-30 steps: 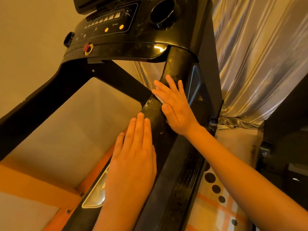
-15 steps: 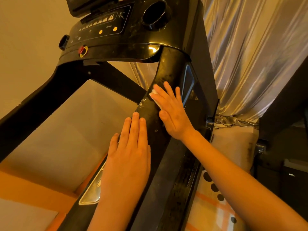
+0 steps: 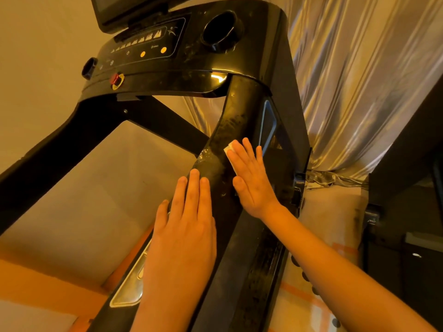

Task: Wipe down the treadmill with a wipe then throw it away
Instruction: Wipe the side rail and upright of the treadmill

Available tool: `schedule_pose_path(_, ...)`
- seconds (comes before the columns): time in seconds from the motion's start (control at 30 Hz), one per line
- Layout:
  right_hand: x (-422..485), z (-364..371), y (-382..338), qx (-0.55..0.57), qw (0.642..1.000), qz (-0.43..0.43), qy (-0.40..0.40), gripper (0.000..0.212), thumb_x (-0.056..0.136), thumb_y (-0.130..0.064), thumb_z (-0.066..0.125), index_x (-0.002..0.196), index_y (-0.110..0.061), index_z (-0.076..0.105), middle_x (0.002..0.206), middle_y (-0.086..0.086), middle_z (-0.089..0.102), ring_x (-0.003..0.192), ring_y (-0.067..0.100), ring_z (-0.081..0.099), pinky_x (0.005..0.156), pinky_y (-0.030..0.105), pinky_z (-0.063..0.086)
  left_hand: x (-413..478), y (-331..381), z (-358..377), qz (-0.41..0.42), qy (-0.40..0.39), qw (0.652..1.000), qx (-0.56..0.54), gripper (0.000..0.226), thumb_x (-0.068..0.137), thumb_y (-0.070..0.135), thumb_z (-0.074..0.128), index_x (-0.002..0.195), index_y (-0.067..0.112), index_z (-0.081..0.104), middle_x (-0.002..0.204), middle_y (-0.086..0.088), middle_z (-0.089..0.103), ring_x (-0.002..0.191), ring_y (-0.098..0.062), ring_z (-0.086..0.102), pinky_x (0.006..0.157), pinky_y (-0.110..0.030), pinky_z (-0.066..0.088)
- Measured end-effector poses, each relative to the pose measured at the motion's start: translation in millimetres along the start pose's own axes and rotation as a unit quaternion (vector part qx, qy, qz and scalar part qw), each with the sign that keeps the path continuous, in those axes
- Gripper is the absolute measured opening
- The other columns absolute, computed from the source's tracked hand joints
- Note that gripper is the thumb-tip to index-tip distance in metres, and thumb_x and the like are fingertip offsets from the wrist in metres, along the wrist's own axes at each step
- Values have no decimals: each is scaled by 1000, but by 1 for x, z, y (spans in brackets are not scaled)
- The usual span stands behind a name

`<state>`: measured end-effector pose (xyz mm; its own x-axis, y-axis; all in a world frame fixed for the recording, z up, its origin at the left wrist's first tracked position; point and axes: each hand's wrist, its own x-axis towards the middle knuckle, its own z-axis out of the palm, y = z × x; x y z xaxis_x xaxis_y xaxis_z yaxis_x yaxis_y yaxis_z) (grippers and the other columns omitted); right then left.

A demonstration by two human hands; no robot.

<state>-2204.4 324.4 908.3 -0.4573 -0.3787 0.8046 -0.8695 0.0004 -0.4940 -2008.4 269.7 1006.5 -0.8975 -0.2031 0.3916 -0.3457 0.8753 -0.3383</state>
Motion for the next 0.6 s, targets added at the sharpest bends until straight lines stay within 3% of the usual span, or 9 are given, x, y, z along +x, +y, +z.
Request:
schedule_pose_path(0.17,26,-1,-19,42,999,-6,-3,57,111,-45,17,156,-15,35,165,5,31,159,27,10,126,53,-4,0,1,-1,-3,-8,1000,-3,76,83,27,73,149,0,44,155,-23,43,140,-41,46,97,-60,53)
schedule_pose_path(0.37,-14,6,-4,72,997,20,5,53,112,-43,17,163,-34,9,171,-10,7,159,30,5,128,55,7,0,1,-2,-3,-9,1000,-9,82,77,26,80,147,0,46,154,-23,44,139,-42,47,95,-61,54)
schedule_pose_path(0.53,27,-5,-17,96,995,23,-11,56,112,-40,20,156,-9,33,166,2,26,159,28,10,128,45,2,0,2,-3,-3,-13,1000,-12,82,78,26,80,148,1,45,154,-23,43,139,-42,46,97,-61,53)
schedule_pose_path(0.6,30,-9,-14,89,996,10,-25,56,112,-40,20,155,-8,36,166,3,27,159,27,11,128,44,2,0,3,-2,-2,-12,1000,-10,82,78,26,80,148,1,45,154,-23,43,139,-41,46,97,-61,52)
